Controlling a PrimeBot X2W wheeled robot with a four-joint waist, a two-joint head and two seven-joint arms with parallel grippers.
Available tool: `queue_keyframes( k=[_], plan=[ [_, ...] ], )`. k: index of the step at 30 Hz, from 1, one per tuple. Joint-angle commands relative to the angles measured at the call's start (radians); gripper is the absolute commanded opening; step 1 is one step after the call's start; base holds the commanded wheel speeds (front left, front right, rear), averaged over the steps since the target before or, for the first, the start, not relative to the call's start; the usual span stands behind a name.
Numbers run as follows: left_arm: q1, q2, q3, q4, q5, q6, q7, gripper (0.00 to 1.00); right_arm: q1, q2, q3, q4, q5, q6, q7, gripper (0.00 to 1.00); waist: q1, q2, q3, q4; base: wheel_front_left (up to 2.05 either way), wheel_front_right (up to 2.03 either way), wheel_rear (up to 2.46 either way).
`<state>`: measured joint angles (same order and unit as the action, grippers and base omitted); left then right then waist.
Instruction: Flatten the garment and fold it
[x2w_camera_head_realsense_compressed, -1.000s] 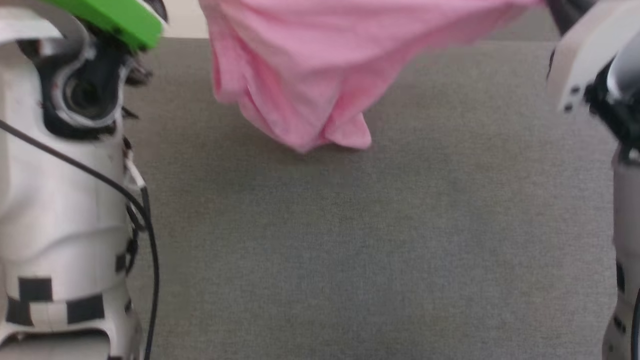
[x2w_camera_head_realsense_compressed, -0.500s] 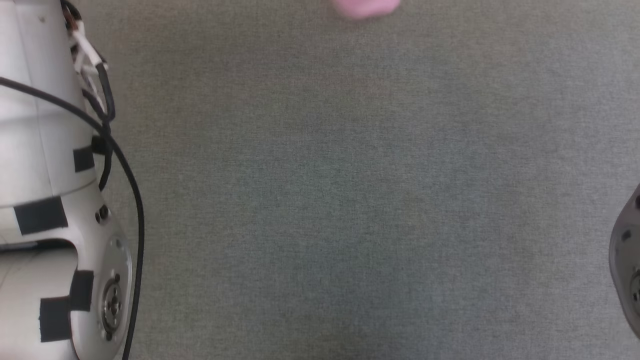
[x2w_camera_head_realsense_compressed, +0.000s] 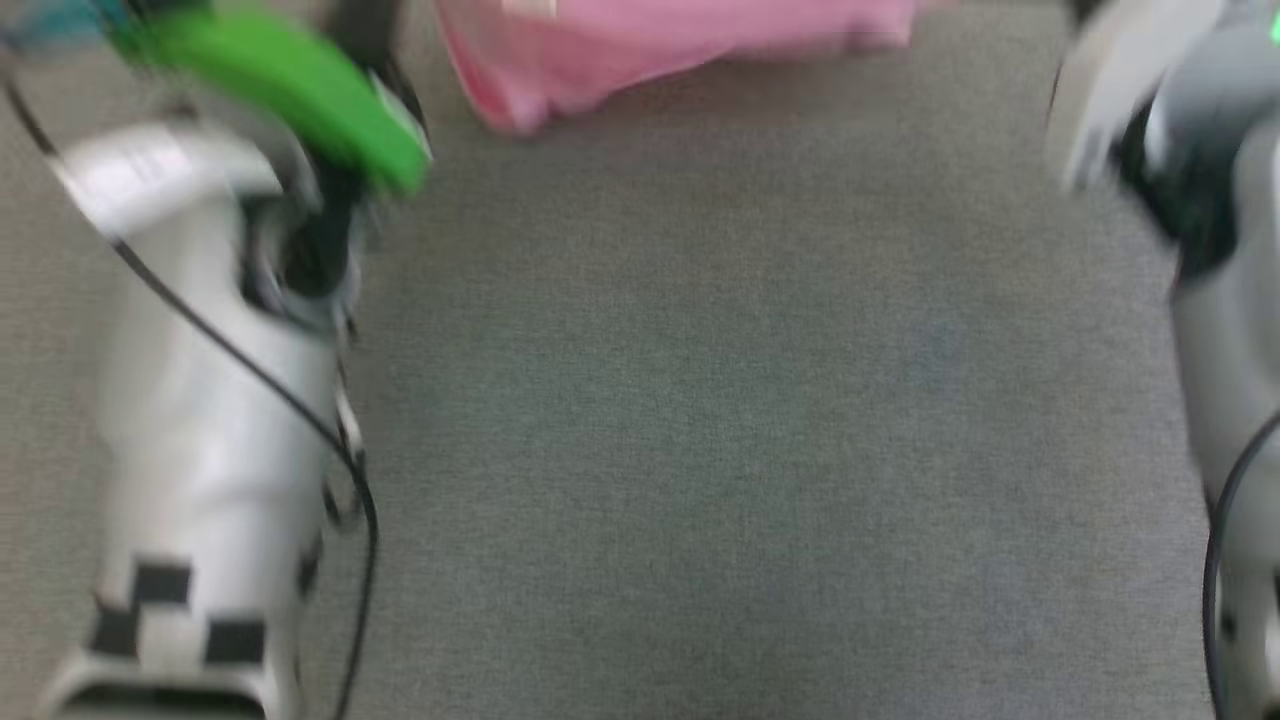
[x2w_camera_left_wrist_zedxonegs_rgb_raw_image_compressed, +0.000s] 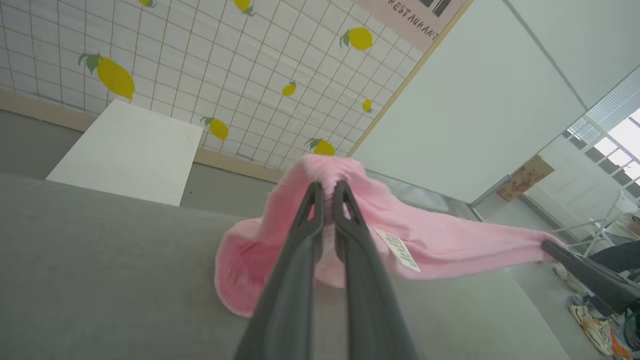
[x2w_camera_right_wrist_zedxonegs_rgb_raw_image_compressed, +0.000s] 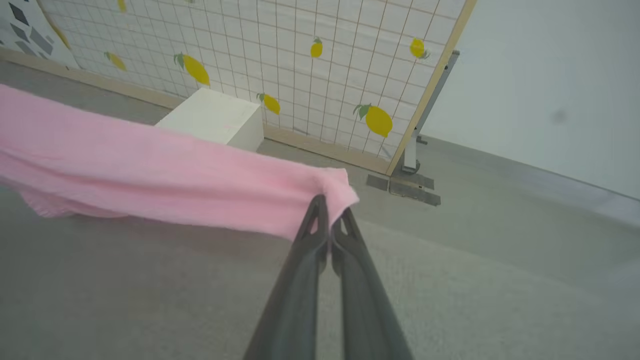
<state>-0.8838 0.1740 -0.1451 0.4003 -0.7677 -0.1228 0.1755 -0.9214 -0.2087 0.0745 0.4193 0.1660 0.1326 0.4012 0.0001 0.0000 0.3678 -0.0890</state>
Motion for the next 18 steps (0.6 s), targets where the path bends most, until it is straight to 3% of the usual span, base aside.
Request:
queue_keyframes(
  k=[1,5,9,13,18],
  plan=[
    [0.069,0.01,-0.021,-0.024,-0.002,-0.006,0.006,0.0,0.073,-0.022,0.015,-0.036,0.029,-0.002,0.033,0.0,-0.0001,0.0,-0.046,0.015,0.0,0.0,0.0],
    [0.309,0.025,-0.094,-0.115,-0.048,-0.007,0.052,0.0,0.341,-0.082,0.017,-0.196,0.106,-0.002,0.146,0.0,-0.0001,0.0,-0.102,0.026,0.0,0.0,0.0],
    [0.539,0.053,-0.16,-0.228,-0.101,-0.008,0.117,0.0,0.624,-0.088,-0.069,-0.374,0.136,-0.002,0.259,0.0,-0.0001,0.0,-0.145,0.038,0.0,0.0,0.0],
    [0.73,0.093,-0.194,-0.344,-0.138,0.01,0.183,0.0,0.871,-0.03,-0.158,-0.54,0.139,-0.002,0.346,0.0,-0.0001,0.0,-0.171,0.045,0.0,0.0,0.0],
    [0.93,0.143,-0.2,-0.476,-0.146,0.084,0.226,0.0,1.092,0.06,-0.227,-0.675,0.105,-0.002,0.429,0.0,-0.0001,0.0,-0.209,0.041,0.0,0.0,0.0]
  ],
)
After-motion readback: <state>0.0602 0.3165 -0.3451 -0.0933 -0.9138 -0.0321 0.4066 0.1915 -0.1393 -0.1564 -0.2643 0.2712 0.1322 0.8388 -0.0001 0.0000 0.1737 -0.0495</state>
